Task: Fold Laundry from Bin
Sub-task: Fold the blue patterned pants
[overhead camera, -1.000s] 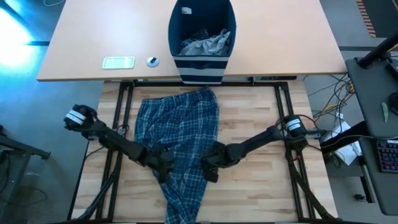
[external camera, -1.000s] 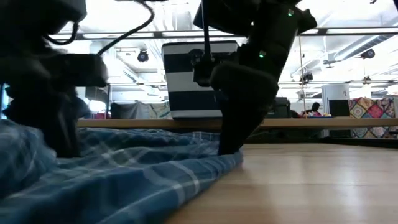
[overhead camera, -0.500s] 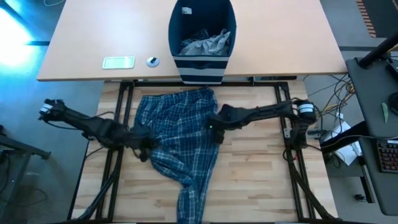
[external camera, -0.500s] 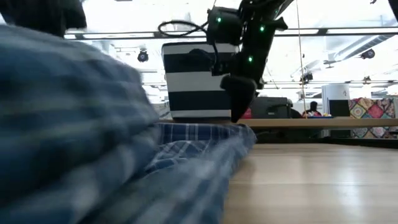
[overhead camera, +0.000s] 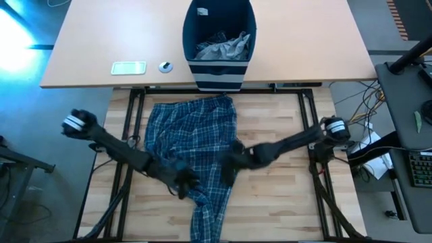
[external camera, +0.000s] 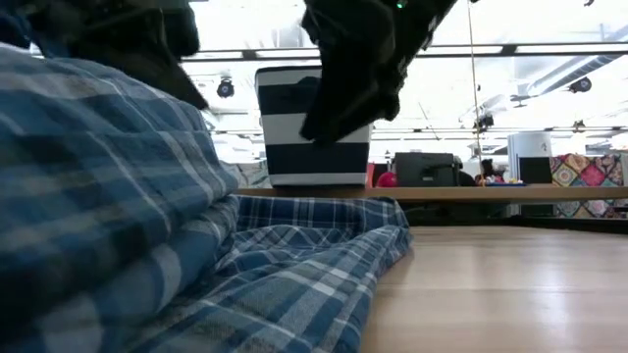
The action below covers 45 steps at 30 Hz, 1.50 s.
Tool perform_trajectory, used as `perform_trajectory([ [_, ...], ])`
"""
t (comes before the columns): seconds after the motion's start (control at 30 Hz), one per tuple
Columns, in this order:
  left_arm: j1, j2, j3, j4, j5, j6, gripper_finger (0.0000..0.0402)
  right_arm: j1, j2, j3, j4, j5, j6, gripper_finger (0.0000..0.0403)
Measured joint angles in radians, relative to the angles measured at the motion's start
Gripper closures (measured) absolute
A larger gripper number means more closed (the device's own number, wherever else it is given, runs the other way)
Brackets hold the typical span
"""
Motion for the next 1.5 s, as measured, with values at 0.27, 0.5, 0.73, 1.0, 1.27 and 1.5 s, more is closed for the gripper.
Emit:
perform_trajectory([
  [0.27, -0.09, 0.144, 0.032, -0.086, 0.191, -0.111, 0.0287, 0.032, 0.18, -0.003, -0.067, -0.059, 0.106, 0.0218],
  [0.5, -0.209, -0.135, -0.015, -0.501, 0.119, -0.246, 0.0287, -0.023, 0.212, 0.001, -0.26, -0.075, 0.058, 0.0218],
  [0.73, -0.298, -0.466, -0.002, -1.001, 0.039, -0.422, 0.0287, -0.106, 0.129, -0.007, -0.302, -0.057, -0.036, 0.0218],
  [1.0, -0.231, -0.435, -0.006, -0.578, -0.273, -0.323, 0.0287, -0.124, 0.026, -0.006, -0.232, 0.017, 0.006, 0.0218],
  [1.27, -0.268, -0.118, -0.08, -0.468, -0.149, -0.483, 0.0287, -0.089, 0.061, -0.006, -0.064, -0.055, 0.022, 0.0218],
  [1.5, -0.351, -0.23, -0.197, -0.583, 0.086, -0.691, 0.0288, -0.054, 0.101, -0.007, -0.101, -0.094, 0.029, 0.0218],
])
